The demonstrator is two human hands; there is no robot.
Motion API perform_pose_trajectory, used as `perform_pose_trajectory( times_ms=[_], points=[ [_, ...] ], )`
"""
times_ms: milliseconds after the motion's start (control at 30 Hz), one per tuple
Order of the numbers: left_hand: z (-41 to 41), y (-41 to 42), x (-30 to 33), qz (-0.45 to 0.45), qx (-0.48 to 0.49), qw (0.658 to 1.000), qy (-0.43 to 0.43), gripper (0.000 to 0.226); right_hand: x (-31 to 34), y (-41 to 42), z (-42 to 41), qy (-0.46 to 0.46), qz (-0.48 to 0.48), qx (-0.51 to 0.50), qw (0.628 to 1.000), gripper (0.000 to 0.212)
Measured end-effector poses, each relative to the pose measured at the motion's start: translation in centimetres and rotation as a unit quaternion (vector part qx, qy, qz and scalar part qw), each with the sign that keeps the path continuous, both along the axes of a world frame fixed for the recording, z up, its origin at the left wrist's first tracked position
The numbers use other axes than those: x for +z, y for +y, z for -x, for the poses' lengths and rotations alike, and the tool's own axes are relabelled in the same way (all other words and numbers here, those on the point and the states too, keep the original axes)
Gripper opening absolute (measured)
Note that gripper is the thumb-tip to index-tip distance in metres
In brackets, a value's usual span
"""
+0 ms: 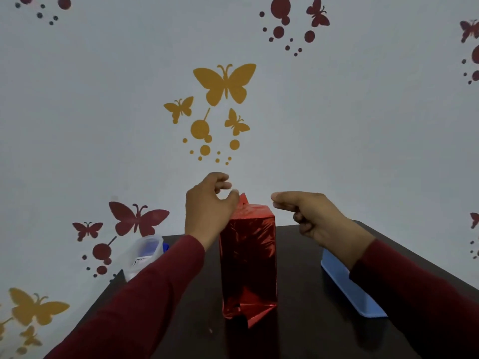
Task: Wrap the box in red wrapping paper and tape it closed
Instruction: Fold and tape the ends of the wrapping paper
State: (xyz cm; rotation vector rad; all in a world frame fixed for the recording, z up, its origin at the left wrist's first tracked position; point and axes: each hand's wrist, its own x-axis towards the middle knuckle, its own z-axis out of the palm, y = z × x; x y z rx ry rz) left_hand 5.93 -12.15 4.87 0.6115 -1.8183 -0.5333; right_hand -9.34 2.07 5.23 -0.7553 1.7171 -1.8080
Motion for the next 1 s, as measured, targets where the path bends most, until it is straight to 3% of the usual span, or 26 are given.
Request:
perform_pose_trajectory(
  times_ms=[133,200,333,633,1000],
  points=[
    [0.7,-2.2,-1.0,-0.220,-0.045,0.974,-0.031,0.060,0.7,-1.9,0.0,0.013,-0.037,-0.003,0.999,0.012],
    [1.2,-2.6,-1.2,-0.311,-0.099,0.945,-0.006,0.046,0.7,-2.7,-0.1,0.022,-0.046,-0.012,0.999,0.012],
    [2.0,-2.5,-1.8,-0.405,-0.163,0.898,0.050,0.021,0.6,-4.0,0.3,0.052,-0.066,-0.034,0.996,0.018],
    [2.3,-2.8,-2.3,-0.417,-0.158,0.892,0.068,0.018,0.2,-5.6,1.3,0.090,-0.095,-0.060,0.990,0.038],
    [2.5,-3.2,-2.6,-0.406,-0.165,0.895,0.077,0.021,1.1,-6.3,0.3,0.230,-0.178,-0.102,0.951,0.028]
  ],
)
